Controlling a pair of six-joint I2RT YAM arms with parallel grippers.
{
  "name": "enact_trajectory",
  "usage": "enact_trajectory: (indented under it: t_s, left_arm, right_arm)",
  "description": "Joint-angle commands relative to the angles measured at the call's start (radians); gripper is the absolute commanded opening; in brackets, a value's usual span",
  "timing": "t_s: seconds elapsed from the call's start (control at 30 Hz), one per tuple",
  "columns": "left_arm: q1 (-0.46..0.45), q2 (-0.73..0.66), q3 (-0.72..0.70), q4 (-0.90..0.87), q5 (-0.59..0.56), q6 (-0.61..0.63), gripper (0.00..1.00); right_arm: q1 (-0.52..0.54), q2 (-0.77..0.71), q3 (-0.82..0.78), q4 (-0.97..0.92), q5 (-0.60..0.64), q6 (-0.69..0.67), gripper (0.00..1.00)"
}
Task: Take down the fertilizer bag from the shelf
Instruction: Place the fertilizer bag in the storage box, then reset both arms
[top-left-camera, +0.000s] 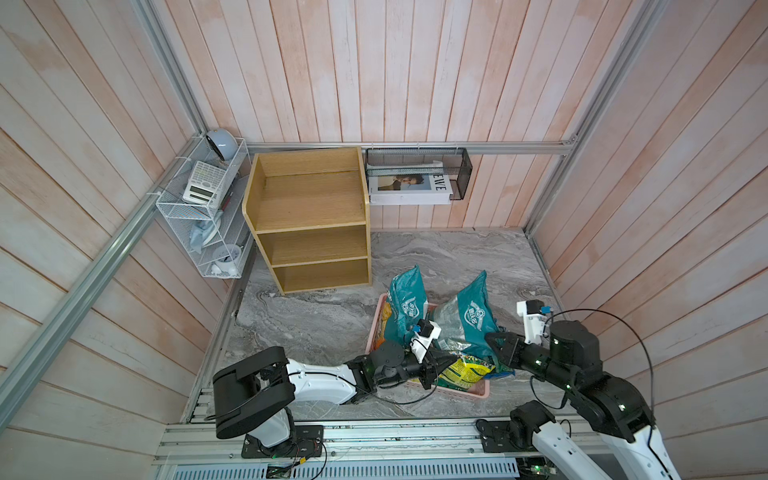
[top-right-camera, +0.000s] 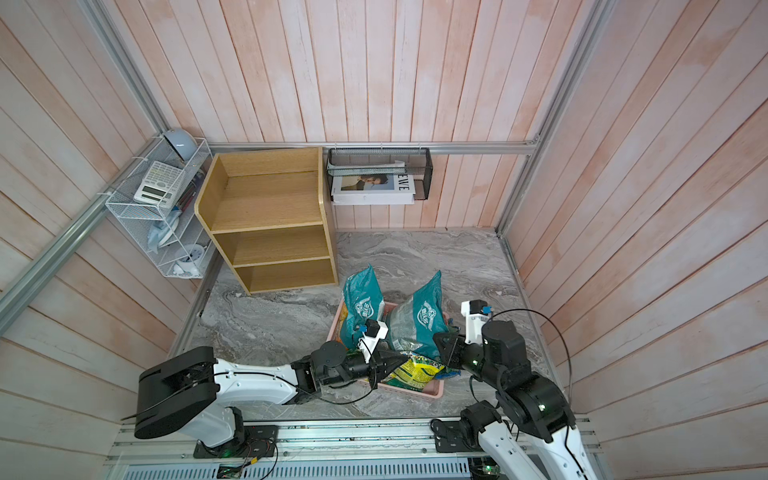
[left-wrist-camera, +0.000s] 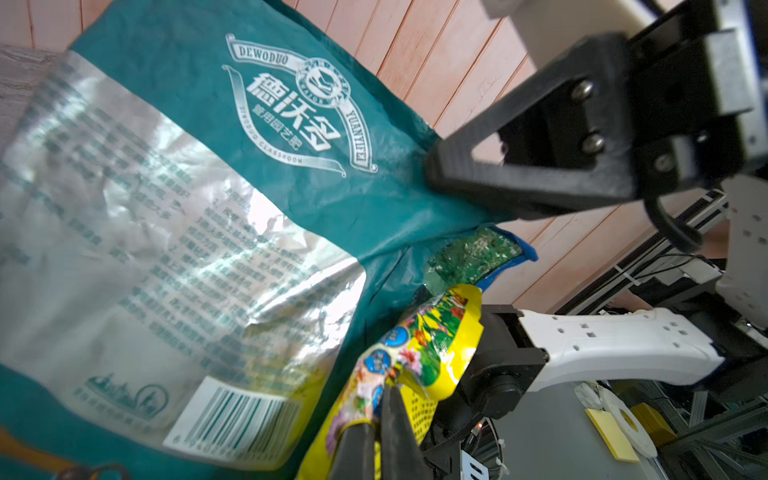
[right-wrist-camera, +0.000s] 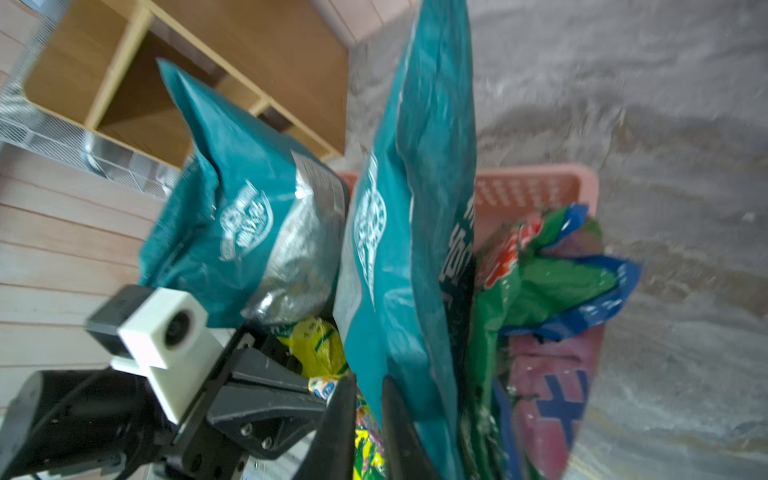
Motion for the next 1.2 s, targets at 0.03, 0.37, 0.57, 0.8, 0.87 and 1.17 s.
enact_trajectory:
  t_s: [0.03,0.37,0.57,0.8,0.87,1.17]
  left_arm:
    - [0.031,0.072,0.015,0.07,-0.014,-0.034,0.0]
    - [-0.002,0.117,0.029,0.07,0.007,-0.056,0.0]
    - [-0.031,-0.077,0.1,-0.21,-0.078,0.016,0.75]
    - [-0.052,-0.328,0.164,-0.482,-0.158,0.084,1.0]
    - [-0.052,-0.441,0.171,-0.565,-0.255,0.112,1.0]
    - [0.328,-0.628,0.111,-0.758,-0.694,0.098,1.0]
  right_arm:
    - [0.007,-0.048,0.063,-0.074,0.0,-0.032,0.19]
    - [0.008,-0.014,0.125,0.068,0.125,-0.08,0.35]
    - [0.007,0.004,0.152,0.202,0.325,-0.085,0.49]
    - [0.006,0.009,0.024,0.466,0.662,-0.046,0.98]
    - [-0.001,0.024,-0.052,0.592,0.794,-0.118,0.98]
    - [-0.37,0.02,-0.376,1.003,0.892,-0.192,0.98]
